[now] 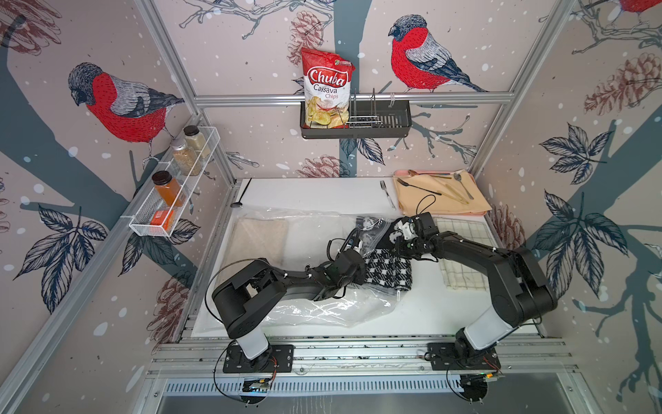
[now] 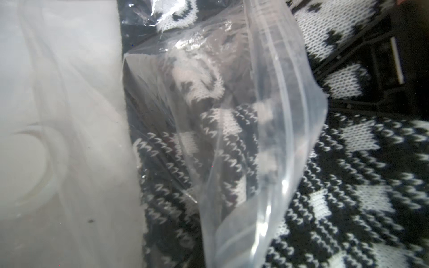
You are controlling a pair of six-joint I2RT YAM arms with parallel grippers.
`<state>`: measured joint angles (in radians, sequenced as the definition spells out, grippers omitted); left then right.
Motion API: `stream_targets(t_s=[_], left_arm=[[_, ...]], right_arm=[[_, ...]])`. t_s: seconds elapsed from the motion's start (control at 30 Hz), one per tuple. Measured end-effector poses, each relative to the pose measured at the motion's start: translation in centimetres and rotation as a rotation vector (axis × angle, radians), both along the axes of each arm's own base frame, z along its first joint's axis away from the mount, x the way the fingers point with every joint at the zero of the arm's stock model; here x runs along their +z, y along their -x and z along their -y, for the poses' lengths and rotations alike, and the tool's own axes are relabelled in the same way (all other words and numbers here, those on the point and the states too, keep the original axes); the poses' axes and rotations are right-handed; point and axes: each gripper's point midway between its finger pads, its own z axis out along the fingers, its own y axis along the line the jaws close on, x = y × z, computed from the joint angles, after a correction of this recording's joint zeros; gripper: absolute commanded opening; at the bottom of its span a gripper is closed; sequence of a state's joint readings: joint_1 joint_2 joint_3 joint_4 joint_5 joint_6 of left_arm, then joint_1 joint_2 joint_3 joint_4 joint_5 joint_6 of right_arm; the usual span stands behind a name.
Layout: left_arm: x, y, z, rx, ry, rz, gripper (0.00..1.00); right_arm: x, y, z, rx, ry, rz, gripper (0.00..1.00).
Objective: Take the scarf out of the vacuum bag
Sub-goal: Take out the scarf from the vacuum bag.
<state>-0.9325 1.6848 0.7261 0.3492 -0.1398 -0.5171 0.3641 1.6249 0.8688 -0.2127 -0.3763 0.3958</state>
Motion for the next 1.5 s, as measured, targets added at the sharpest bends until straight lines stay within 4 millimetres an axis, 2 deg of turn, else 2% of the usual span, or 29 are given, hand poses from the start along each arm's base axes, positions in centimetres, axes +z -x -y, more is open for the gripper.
stream_targets(t_s=[0.6, 1.03, 1.33, 1.5], left_arm=[[0.1, -0.4, -0.4, 0.029, -0.025, -0.002, 0.00], [1.5, -0.8, -0.9, 0.060, -0.013, 0.020, 0.00], [2.9, -1.1, -1.0, 0.076, 0.005, 0.050, 0.00], [3.1, -1.3, -1.3, 0.090, -0.004, 0.059, 0.00]], right_arm=[[-0.5, 0.0, 2.6, -0.040, 0.144, -0.027, 0.00], [-0.4, -0.1, 5.5, -0.111, 0.253, -0.038, 0.00], [-0.5, -0.2, 6.5, -0.135, 0.302, -0.036, 0.00], [-0.3, -0.2, 7.3, -0.152, 0.327, -0.042, 0.00]])
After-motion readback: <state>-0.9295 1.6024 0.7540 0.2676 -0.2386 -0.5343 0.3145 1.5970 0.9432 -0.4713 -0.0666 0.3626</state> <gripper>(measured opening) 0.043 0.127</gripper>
